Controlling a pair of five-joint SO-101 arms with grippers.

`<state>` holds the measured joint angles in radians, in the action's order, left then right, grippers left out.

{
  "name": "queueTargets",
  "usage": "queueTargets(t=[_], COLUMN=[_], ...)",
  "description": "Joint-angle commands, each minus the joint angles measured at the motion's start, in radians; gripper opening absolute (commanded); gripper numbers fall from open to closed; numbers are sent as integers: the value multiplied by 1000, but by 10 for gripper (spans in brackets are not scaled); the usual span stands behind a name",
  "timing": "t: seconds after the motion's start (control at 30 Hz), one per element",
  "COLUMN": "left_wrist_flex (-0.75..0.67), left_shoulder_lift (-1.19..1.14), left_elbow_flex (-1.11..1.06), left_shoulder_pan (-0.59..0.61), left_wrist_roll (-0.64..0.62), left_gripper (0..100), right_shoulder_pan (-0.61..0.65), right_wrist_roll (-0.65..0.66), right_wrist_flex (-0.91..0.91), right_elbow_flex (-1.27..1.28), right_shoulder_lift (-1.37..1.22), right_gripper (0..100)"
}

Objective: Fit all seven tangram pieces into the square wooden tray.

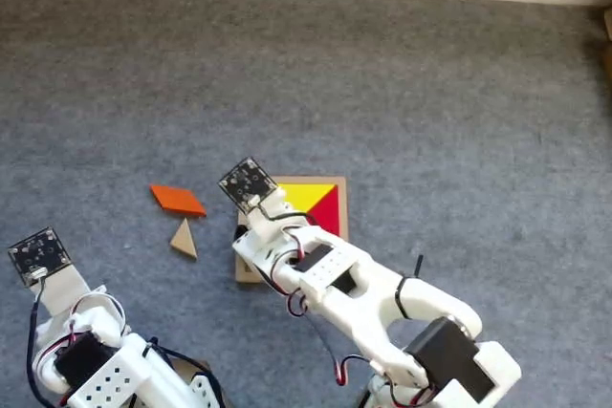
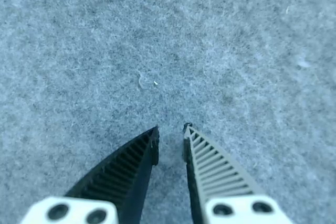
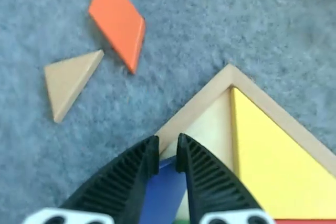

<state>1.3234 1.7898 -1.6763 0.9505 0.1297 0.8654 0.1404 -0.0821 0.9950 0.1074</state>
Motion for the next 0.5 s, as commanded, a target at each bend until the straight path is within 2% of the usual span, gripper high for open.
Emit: queueTargets(t=[0.0,0.3,0.47], left_wrist_flex=[0,0,0], left_shoulder_lift=[36,36,36], left_elbow_flex=[-19,-19,-19], left_shoulder_pan=[13,13,13], left_wrist_roll=[-5,-5,-5], left_gripper=[91,91,91], right_shoulder_pan=[16,18,18], right_wrist_roll=[66,92,92], right_wrist_flex=[-114,-259,-277], right_elbow_flex=[-15,-5,-2], right_shoulder_lift=[4,159,268], right_gripper=[63,63,63])
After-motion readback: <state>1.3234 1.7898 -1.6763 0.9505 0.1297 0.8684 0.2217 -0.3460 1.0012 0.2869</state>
